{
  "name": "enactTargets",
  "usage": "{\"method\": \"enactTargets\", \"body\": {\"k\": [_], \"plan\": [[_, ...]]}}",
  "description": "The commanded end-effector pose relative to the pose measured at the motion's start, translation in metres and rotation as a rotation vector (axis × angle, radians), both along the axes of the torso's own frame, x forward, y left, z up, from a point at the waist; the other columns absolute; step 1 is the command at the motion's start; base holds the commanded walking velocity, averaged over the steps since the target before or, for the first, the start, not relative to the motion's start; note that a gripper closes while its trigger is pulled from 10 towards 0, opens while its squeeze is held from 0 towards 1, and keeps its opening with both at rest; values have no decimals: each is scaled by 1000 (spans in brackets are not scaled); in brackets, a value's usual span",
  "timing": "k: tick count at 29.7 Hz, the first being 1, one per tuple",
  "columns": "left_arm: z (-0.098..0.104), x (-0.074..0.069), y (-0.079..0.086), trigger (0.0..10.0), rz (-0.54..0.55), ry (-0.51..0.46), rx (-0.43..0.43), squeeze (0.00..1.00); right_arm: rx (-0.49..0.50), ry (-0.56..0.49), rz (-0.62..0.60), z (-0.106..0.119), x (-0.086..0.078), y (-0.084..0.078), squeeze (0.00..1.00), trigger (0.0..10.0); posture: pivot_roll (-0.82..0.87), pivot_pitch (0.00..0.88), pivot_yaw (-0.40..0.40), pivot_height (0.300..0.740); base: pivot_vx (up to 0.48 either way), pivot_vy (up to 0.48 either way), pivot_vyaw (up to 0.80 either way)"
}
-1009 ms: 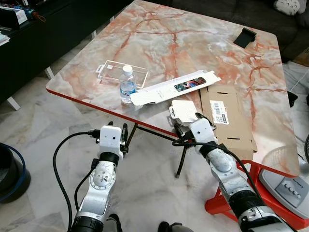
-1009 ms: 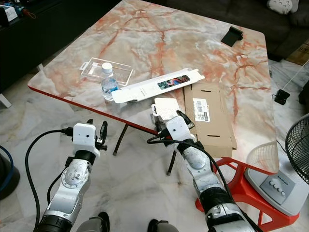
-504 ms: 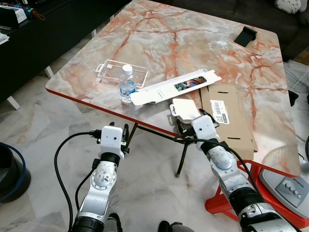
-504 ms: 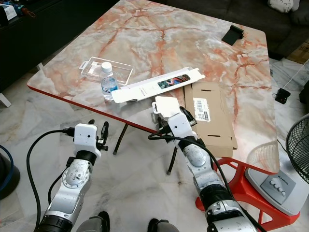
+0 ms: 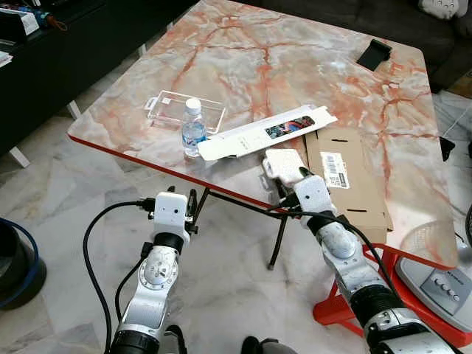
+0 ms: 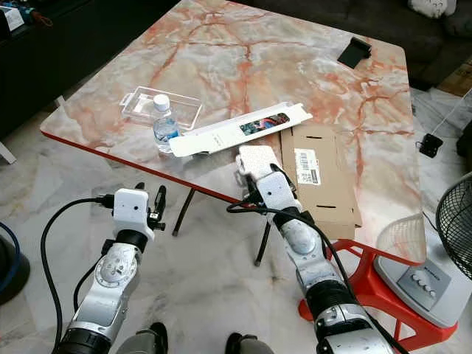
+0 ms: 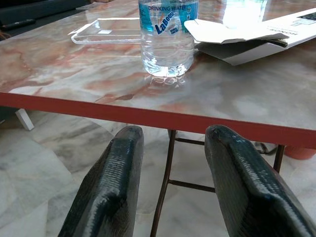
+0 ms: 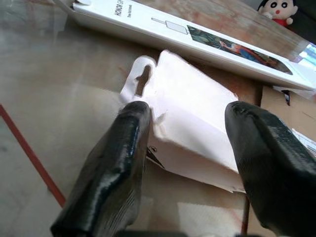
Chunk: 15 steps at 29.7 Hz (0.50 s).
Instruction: Picking trash to rubbish bin
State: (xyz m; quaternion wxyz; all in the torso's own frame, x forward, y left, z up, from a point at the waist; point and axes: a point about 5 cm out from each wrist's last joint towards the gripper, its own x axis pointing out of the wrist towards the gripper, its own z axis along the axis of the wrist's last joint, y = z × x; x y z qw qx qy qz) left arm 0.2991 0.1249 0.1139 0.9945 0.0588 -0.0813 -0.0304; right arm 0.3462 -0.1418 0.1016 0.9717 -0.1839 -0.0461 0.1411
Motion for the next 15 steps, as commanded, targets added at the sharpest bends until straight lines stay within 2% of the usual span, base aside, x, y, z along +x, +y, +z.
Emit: {"method": "enactTargets", "body": {"k": [1,15], "plan": [[0,-2,-5,10000,-14,3,5,0,-1,4,12,0,0,0,0,0,64,218,-131,740,0,0,0],[1,-1,-7,10000,-24,-1,20,0,-8,11,31,-3,-1,2,0,0,65,218,-132,740,0,0,0]]}}
